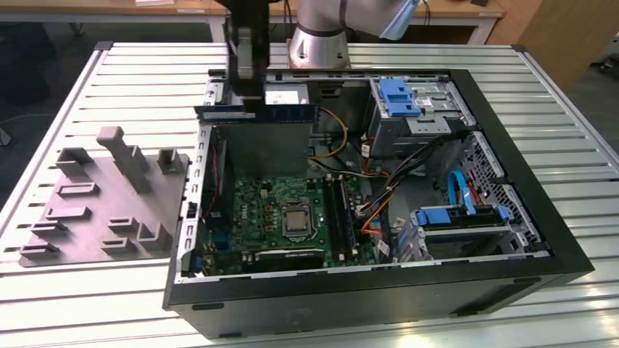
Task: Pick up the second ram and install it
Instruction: 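Pick up the second ram and move it above second insertion slot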
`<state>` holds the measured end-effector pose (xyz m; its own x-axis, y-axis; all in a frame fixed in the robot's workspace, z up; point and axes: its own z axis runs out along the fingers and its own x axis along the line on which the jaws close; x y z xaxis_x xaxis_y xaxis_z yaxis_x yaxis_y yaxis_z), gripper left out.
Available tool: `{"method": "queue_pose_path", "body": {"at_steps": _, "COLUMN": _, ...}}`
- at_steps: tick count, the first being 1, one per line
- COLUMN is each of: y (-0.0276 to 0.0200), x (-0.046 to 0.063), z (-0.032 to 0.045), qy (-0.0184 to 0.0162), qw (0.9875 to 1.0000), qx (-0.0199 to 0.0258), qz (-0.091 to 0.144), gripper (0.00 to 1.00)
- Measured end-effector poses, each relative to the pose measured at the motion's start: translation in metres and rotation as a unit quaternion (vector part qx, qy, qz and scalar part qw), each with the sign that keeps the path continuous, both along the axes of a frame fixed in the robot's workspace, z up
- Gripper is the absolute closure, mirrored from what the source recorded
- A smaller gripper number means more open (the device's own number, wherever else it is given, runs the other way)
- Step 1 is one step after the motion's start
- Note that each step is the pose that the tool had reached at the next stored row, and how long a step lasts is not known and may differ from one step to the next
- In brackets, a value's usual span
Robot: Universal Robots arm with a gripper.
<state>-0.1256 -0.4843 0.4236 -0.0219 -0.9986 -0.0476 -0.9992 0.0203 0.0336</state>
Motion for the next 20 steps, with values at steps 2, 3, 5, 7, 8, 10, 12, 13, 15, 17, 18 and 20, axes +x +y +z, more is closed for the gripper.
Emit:
{"method": "queue_pose_path", "body": {"at_steps": 2, "y": 0.0, "x": 0.009, "z": -0.0002, "qy": 0.0001, "qw": 1.0, "qx": 0.0, "qz": 0.0, "gripper": 0.89}}
{"method": "queue_pose_path", "body": {"at_steps": 3, "y": 0.0, "x": 0.013, "z": -0.0004, "qy": 0.0001, "qw": 1.0, "qx": 0.0, "qz": 0.0, "gripper": 0.89}}
{"method": "queue_pose_path", "body": {"at_steps": 5, "y": 0.0, "x": 0.019, "z": -0.001, "qy": 0.0002, "qw": 1.0, "qx": 0.0, "qz": 0.0, "gripper": 0.89}}
{"method": "queue_pose_path", "body": {"at_steps": 7, "y": 0.0, "x": 0.024, "z": -0.0026, "qy": 0.0003, "qw": 1.0, "qx": 0.0, "qz": 0.0, "gripper": 0.89}}
{"method": "queue_pose_path", "body": {"at_steps": 8, "y": 0.0, "x": 0.026, "z": -0.0036, "qy": 0.0005, "qw": 1.0, "qx": 0.0, "qz": 0.0, "gripper": 0.89}}
{"method": "queue_pose_path", "body": {"at_steps": 10, "y": 0.0, "x": 0.03, "z": -0.0054, "qy": 0.0008, "qw": 1.0, "qx": 0.0, "qz": 0.0, "gripper": 0.89}}
{"method": "queue_pose_path", "body": {"at_steps": 12, "y": 0.0, "x": 0.035, "z": -0.0072, "qy": 0.0011, "qw": 1.0, "qx": 0.0, "qz": 0.0, "gripper": 0.89}}
{"method": "queue_pose_path", "body": {"at_steps": 13, "y": 0.0, "x": 0.036, "z": -0.0083, "qy": 0.0012, "qw": 1.0, "qx": 0.0001, "qz": 0.0, "gripper": 0.89}}
{"method": "queue_pose_path", "body": {"at_steps": 15, "y": 0.0, "x": 0.04, "z": -0.0111, "qy": 0.0014, "qw": 1.0, "qx": 0.0001, "qz": 0.0, "gripper": 0.89}}
{"method": "queue_pose_path", "body": {"at_steps": 17, "y": 0.0, "x": 0.043, "z": -0.0139, "qy": 0.0016, "qw": 1.0, "qx": 0.0, "qz": 0.0, "gripper": 0.89}}
{"method": "queue_pose_path", "body": {"at_steps": 18, "y": 0.0, "x": 0.044, "z": -0.0152, "qy": 0.0017, "qw": 1.0, "qx": -0.0001, "qz": 0.0, "gripper": 0.89}}
{"method": "queue_pose_path", "body": {"at_steps": 20, "y": 0.0001, "x": 0.046, "z": -0.0174, "qy": 0.0017, "qw": 1.0, "qx": 0.0, "qz": 0.0, "gripper": 0.89}}
